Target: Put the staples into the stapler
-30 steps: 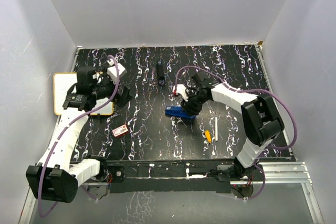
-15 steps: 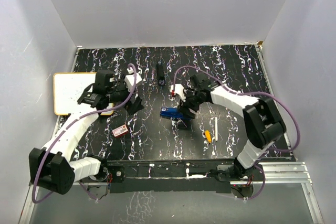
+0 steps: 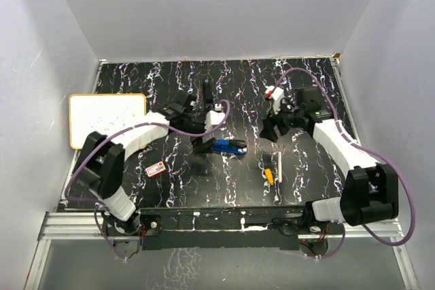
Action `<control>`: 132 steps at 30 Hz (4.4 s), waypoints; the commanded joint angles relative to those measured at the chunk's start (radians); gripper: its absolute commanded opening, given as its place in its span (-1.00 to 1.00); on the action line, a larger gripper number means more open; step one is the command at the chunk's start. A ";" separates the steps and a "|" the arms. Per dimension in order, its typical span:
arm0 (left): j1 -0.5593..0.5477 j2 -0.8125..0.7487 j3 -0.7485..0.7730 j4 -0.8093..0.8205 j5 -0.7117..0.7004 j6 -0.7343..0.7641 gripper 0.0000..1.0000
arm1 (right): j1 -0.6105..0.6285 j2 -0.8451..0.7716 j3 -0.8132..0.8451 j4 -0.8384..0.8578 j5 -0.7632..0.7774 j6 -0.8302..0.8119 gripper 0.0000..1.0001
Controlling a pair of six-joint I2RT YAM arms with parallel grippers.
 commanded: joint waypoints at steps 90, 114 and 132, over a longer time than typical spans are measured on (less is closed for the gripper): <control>-0.052 0.083 0.330 -0.044 0.387 0.055 -1.00 | 0.044 0.056 -0.249 0.485 -0.123 -0.080 -0.84; 0.115 0.007 0.029 0.069 0.370 0.155 -1.00 | 0.054 0.331 -0.130 0.395 0.091 -0.048 -0.84; 0.181 0.027 -0.081 -0.047 0.268 0.356 -0.95 | 0.085 0.386 -0.133 0.375 0.136 -0.073 -0.84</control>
